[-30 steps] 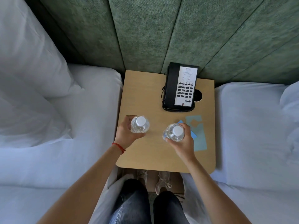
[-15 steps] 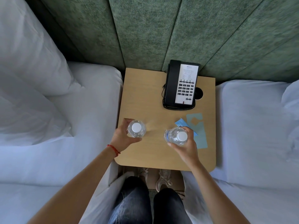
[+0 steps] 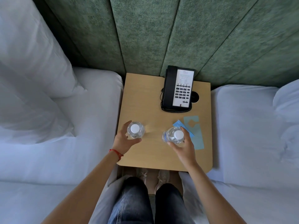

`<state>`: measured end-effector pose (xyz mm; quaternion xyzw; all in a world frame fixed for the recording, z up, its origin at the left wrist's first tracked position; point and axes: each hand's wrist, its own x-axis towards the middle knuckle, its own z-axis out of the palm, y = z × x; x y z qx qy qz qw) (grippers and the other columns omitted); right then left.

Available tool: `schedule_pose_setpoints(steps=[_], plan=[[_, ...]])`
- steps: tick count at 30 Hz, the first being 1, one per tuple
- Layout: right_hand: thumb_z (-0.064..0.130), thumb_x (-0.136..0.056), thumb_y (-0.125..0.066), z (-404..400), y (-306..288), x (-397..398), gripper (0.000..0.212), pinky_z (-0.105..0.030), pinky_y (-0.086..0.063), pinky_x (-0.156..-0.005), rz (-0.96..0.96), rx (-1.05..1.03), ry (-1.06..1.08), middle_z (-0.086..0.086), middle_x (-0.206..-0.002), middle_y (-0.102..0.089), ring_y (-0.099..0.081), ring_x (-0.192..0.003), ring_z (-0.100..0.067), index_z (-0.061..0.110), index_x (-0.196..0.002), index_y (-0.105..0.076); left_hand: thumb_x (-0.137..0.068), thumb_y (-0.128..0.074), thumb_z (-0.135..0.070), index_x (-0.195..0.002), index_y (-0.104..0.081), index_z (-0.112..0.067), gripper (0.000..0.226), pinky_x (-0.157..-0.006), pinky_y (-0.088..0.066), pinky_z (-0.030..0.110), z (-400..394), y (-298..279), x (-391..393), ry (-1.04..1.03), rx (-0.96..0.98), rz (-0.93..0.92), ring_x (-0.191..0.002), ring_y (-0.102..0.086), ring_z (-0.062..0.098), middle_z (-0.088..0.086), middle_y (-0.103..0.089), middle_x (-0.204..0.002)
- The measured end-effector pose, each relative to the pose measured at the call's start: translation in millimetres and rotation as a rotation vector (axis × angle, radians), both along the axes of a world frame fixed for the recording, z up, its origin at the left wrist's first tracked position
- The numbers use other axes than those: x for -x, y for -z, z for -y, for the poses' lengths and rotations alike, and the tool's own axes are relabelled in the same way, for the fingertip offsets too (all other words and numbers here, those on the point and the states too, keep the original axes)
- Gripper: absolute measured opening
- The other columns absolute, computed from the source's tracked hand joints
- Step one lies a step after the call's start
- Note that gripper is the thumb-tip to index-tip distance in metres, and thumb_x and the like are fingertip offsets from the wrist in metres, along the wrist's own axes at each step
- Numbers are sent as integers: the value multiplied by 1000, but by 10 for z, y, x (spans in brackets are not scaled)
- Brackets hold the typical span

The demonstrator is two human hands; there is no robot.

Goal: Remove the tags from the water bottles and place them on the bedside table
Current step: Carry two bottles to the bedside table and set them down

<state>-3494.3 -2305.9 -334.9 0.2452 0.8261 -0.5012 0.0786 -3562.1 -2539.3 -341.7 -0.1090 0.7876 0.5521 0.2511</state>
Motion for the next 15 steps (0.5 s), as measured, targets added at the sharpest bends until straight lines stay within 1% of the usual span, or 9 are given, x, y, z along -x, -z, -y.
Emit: schedule_pose_setpoints(steps=[2, 5, 7, 9, 12, 14, 15], plan=[[21, -75, -76, -7, -35, -50, 72, -40, -36, -108, -11, 5, 20, 2, -140, -45, -43, -129, -18, 20, -136, -38, -68, -79, -10, -134, -38, -21, 79, -94, -43, 33, -15, -49, -73, -29, 15, -5, -114, -45, 13, -9, -49, -121], [22, -77, -74, -26, -116, -129, 70, -32, -38, -105, -29, 1, 37, 7, -137, -47, -46, -127, -15, 21, -136, -38, -72, -76, -14, -132, -41, -20, 69, -91, -37, 26, -17, -133, -195, -67, 37, -43, -114, -45, 11, -7, -52, -123], [23, -78, -73, -43, -170, -188, 69, -27, -38, -101, -41, -5, 30, 6, -137, -48, -47, -125, -14, 19, -137, -38, -75, -74, -16, -128, -44, -21, 61, -91, -37, 28, -28, -214, -282, -126, 40, -50, -111, -46, 12, -9, -51, -120], [22, -78, -73, -67, -226, -242, 67, -26, -38, -99, -59, -14, 10, 4, -137, -49, -48, -124, -14, 19, -136, -39, -76, -73, -19, -126, -46, -24, 57, -93, -41, 32, -52, -295, -370, -178, 27, -54, -110, -47, 12, -12, -50, -117], [21, -80, -71, -101, -340, -287, 63, -29, -39, -102, -92, -23, -50, 0, -138, -49, -47, -126, -15, 17, -135, -41, -77, -72, -21, -127, -47, -21, 56, -97, -41, 34, -98, -408, -518, -217, 20, -58, -115, -48, 14, -9, -51, -120], [21, -82, -69, -127, -410, -301, 61, -34, -39, -104, -123, -44, -104, -2, -138, -49, -46, -127, -16, 14, -135, -41, -78, -71, -21, -128, -47, -17, 56, -99, -41, 34, -116, -481, -617, -257, 53, -70, -121, -47, 16, -3, -53, -127], [21, -82, -69, -150, -440, -309, 60, -34, -39, -104, -136, -57, -130, -2, -138, -49, -46, -127, -17, 14, -135, -42, -78, -71, -23, -129, -47, -17, 57, -99, -41, 33, -126, -519, -676, -263, 87, -85, -122, -47, 16, 0, -53, -130]])
